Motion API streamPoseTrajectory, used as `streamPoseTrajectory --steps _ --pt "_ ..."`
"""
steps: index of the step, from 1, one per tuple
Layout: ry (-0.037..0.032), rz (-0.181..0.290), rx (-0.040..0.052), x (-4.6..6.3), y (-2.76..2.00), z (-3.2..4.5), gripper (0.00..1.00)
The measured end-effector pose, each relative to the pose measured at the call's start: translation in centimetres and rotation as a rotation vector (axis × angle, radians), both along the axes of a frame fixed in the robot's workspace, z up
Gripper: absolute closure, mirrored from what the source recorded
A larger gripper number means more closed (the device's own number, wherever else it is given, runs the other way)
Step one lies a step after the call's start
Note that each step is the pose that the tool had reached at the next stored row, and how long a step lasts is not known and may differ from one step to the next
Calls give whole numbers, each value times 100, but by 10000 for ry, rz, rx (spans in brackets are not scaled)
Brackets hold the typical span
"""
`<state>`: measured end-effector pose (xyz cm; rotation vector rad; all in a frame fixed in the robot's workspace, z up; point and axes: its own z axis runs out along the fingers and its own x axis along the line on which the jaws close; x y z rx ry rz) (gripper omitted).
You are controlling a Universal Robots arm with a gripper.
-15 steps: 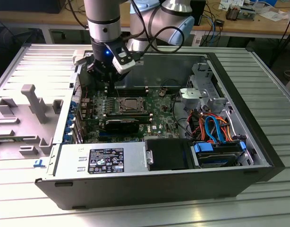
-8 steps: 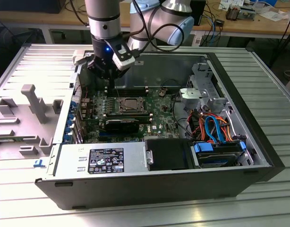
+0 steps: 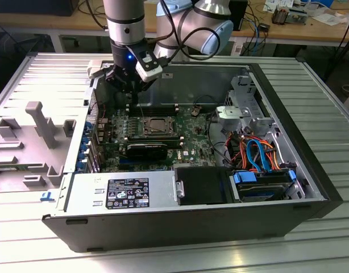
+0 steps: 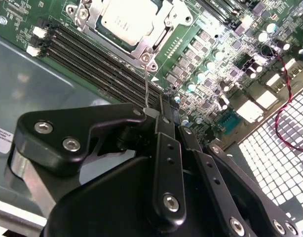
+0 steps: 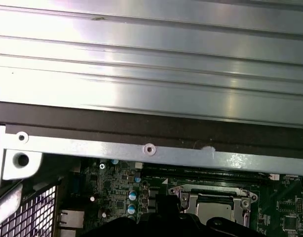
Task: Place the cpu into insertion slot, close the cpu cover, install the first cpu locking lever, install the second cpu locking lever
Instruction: 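Install the first cpu locking lever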
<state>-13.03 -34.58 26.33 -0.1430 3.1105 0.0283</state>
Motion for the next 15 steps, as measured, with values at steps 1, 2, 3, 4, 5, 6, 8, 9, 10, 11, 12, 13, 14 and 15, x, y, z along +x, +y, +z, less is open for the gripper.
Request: streamPoseTrajectory --steps 1,2,3,4,5,6,8,9,10,11,12,13,14,15 --pt "0 -1 0 0 0 0 89" --pt "0 -2 0 0 1 0 89" --pt "0 -1 0 1 1 0 89" --pt "1 -2 1 15 2 -1 89" --pt "0 -2 1 31 1 -1 89" --pt "0 -2 0 53 1 -1 89" --pt "1 -1 0 89 1 -2 89" --pt "0 -1 0 104 1 -3 89" --pt "2 -1 1 127 1 -4 89" --pt "2 -1 1 145 1 -7 89" --pt "3 -2 1 156 0 -9 89" --pt "3 -2 -2 163 0 -10 89" --pt "4 -2 -4 165 1 -11 89" --pt "4 -1 -7 170 0 -12 89"
